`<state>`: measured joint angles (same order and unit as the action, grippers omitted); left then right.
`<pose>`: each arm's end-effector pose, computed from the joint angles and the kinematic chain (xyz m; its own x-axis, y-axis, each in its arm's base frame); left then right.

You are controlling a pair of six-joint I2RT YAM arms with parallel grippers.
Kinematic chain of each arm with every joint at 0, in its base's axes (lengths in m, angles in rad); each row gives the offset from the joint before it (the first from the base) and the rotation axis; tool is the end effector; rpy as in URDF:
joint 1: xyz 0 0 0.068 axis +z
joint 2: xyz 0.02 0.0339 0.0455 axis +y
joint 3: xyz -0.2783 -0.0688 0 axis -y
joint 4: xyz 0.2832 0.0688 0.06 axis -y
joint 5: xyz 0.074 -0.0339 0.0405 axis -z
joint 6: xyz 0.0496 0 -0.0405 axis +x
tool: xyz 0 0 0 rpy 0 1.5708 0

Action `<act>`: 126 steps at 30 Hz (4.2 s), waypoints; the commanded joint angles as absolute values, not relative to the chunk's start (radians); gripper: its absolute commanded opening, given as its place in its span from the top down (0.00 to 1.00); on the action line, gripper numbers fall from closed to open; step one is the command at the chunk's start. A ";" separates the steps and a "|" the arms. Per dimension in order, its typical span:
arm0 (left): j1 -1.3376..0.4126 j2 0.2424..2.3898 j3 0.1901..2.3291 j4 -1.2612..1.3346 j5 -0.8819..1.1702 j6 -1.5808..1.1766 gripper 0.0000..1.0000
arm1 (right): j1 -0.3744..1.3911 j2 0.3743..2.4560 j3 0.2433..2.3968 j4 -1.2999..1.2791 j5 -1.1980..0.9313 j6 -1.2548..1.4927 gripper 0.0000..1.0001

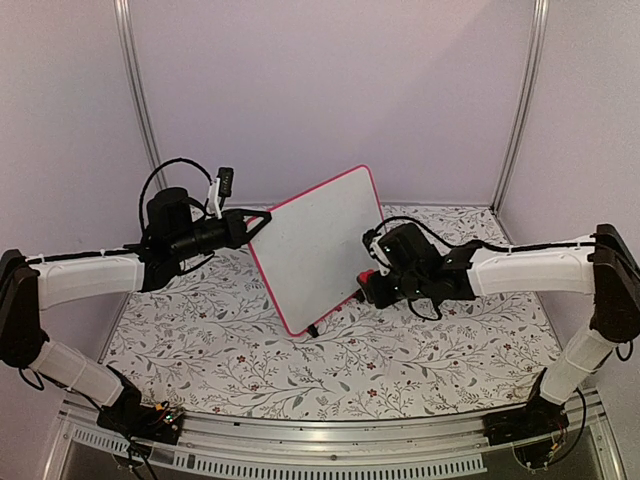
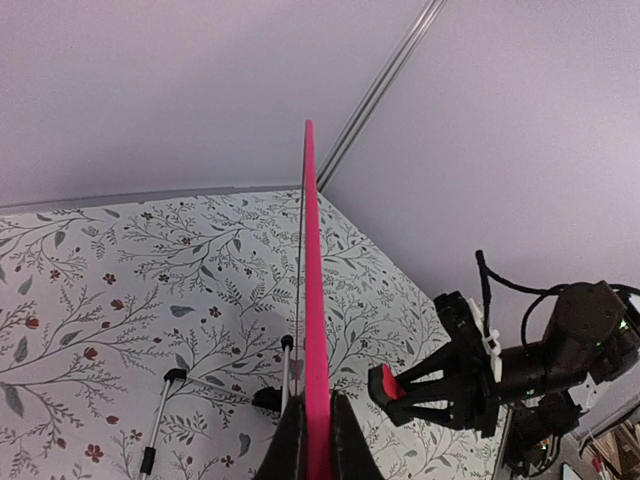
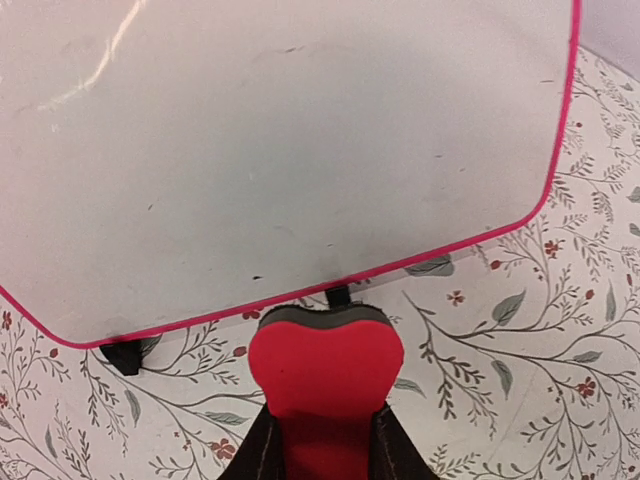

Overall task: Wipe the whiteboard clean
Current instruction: Place the whiteboard eraser at the center of the board, then reset both arms

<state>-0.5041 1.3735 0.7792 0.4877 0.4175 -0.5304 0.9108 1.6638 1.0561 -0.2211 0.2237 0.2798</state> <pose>0.2988 -0.1878 0.2648 -0.4823 -0.2621 -0.8359 0.6383 0.5484 -0.5402 0.2511 0.3055 0.1880 -0.6217 -0.3619 -0.6946 -0.5272 0.8492 0.0295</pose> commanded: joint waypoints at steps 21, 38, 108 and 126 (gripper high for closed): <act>-0.511 1.334 0.807 0.533 0.470 -0.561 0.95 | 0.450 1.650 0.874 -0.135 0.113 0.545 0.54; -0.492 1.345 0.807 0.546 0.483 -0.579 0.92 | 0.418 1.887 1.009 -0.220 0.131 0.530 0.21; -0.434 1.052 0.990 -0.016 0.086 -0.483 0.00 | 0.497 1.263 1.097 -0.471 0.169 0.226 0.01; -0.434 0.799 0.790 -0.280 -0.118 -0.231 0.00 | 0.497 0.825 0.959 -0.490 0.421 0.196 0.01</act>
